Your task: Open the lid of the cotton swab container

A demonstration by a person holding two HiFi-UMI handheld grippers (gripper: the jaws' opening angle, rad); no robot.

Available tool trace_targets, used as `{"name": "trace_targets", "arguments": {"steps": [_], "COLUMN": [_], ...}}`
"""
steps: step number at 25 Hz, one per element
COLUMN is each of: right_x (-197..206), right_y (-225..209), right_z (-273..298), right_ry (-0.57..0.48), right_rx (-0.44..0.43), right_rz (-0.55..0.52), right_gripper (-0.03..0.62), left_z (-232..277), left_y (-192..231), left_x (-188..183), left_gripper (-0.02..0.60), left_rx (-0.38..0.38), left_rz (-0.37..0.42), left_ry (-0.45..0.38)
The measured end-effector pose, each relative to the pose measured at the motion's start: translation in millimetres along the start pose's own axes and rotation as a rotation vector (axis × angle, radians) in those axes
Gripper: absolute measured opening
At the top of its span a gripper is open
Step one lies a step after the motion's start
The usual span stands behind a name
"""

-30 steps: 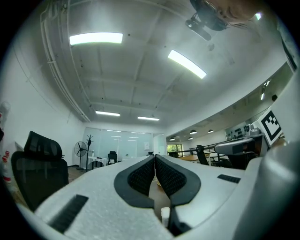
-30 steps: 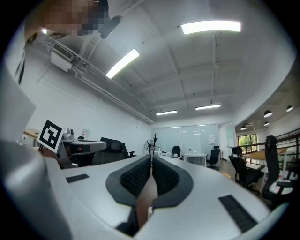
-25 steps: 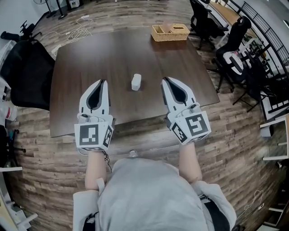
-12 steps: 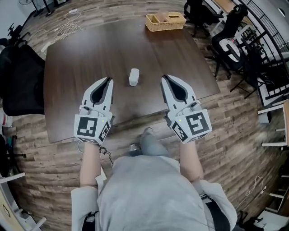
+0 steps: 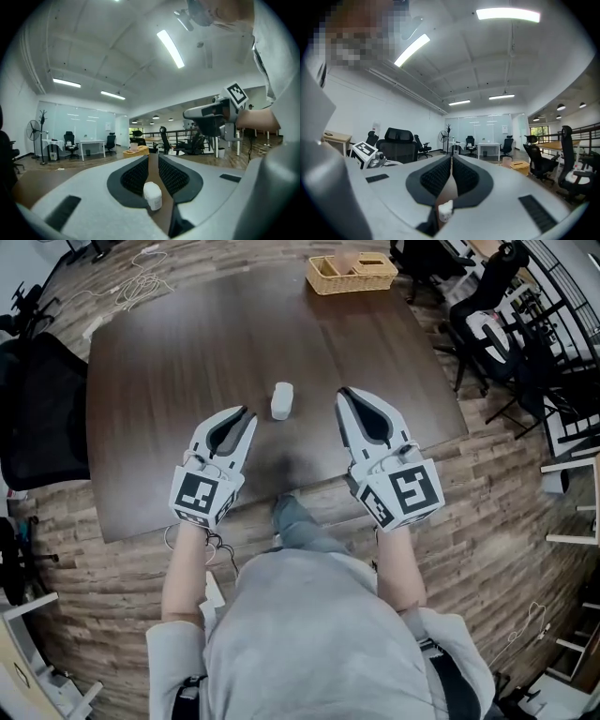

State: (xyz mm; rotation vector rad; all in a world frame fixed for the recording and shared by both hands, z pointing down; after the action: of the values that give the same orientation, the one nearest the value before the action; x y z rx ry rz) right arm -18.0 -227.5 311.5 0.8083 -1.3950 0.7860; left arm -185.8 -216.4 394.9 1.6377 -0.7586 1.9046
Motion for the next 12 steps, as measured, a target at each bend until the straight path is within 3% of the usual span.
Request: {"name": "trace_targets", "arguments": {"steps": [5, 12], "right_x": [15.7, 44.0], "right_y": [-10.8, -26.0], "right_z": [31.0, 62.5], "right_ry": [0.029, 0.103], "right_rx": [-0.007, -0.003], "right_rz": [0.017, 0.025], "right_gripper": [0.017, 0.017], "left_z": [26.7, 55.7], "left_y": [7.2, 22.6], "left_x": [48.8, 111.7], "left_gripper": [0.103, 0.211], "left_rx": [0.162, 0.348], "left_rz": [0.051, 0.019], "left_ry": [0.107, 0.195]}}
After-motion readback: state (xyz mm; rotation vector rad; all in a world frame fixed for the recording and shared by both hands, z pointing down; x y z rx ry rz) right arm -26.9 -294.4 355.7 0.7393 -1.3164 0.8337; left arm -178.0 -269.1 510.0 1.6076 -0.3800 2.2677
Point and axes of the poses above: the fingertips, and each gripper's own axes: z forward along the fingers, y to its left, x out of its underside, the point moved 3 cm from there along -z, backward along the fingers, and after that the axes turned 8 degrees about x, right-handed, at the moved point
